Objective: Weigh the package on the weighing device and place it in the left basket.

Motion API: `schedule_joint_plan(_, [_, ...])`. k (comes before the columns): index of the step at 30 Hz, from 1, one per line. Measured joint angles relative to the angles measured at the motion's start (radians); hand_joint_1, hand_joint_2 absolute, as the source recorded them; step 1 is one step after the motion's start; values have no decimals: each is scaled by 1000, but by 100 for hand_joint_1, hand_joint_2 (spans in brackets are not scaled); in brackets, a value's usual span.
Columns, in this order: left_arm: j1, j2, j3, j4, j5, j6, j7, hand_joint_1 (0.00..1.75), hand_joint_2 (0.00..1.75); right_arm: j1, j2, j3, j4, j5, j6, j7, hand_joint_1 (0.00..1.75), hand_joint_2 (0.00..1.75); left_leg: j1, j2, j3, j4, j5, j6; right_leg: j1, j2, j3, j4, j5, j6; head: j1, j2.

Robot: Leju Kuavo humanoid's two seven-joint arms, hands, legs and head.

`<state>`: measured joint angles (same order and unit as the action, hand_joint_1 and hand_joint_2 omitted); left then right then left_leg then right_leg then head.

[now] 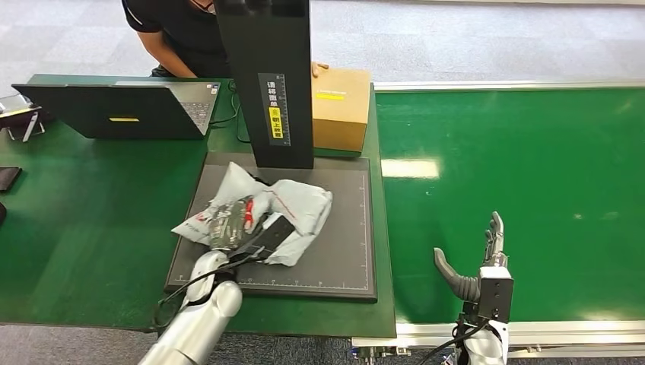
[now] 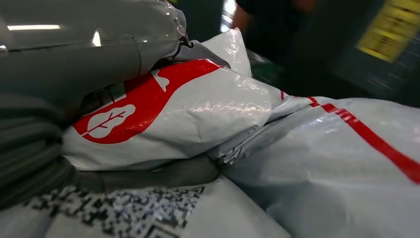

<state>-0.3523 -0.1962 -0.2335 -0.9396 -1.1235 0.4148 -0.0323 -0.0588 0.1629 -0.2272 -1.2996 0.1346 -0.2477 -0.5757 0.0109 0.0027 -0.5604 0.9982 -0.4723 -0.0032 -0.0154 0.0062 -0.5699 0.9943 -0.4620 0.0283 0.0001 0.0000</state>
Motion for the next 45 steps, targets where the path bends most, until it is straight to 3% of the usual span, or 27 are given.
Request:
schedule_joint_plan(14, [202,139,446,-277,-104,200,32,175,175,68,8,-19,-83,-23,-2,6,0,175,1,1,7,-5,-5,-9,4,0,2,3,-9,-12,0,0])
schedule_joint_plan(17, [219,142,542,-327,-79,251,-27,170,175,80,12,-28,-105,-25,-4,9,0,175,1,1,6,-5,-6,-10,4,0,2,3,-11,-12,0,0])
schedule_joint_plan(18, [222,134,577,-354,-59,266,-83,162,175,85,13,-29,-111,-27,-4,10,0,175,2,1,5,-5,-6,-10,4,0,1,3,-11,-12,0,0])
schedule_joint_plan(22, [216,67,734,-475,11,283,-340,0,175,93,17,-29,-129,-32,-3,10,0,175,1,1,5,-4,-7,-9,2,0,1,3,-12,-11,0,0])
schedule_joint_plan(24, [209,35,790,-514,26,285,-393,0,175,94,18,-29,-134,-34,-4,10,0,175,1,1,5,-4,-7,-8,2,0,1,3,-12,-11,0,0])
schedule_joint_plan(28, [200,-1,846,-537,28,285,-413,0,175,93,19,-29,-140,-37,-4,10,0,175,0,1,5,-4,-7,-9,2,-1,1,3,-12,-11,0,0])
schedule_joint_plan(41, [173,-29,877,-540,20,285,-409,0,175,93,19,-29,-152,-37,-4,10,0,175,0,0,5,-4,-7,-9,3,-1,1,3,-12,-11,0,0])
schedule_joint_plan(45, [168,-34,884,-540,42,285,-448,0,175,94,20,-29,-154,-37,-4,10,0,175,0,0,5,-4,-7,-9,3,-1,1,3,-12,-11,0,0])
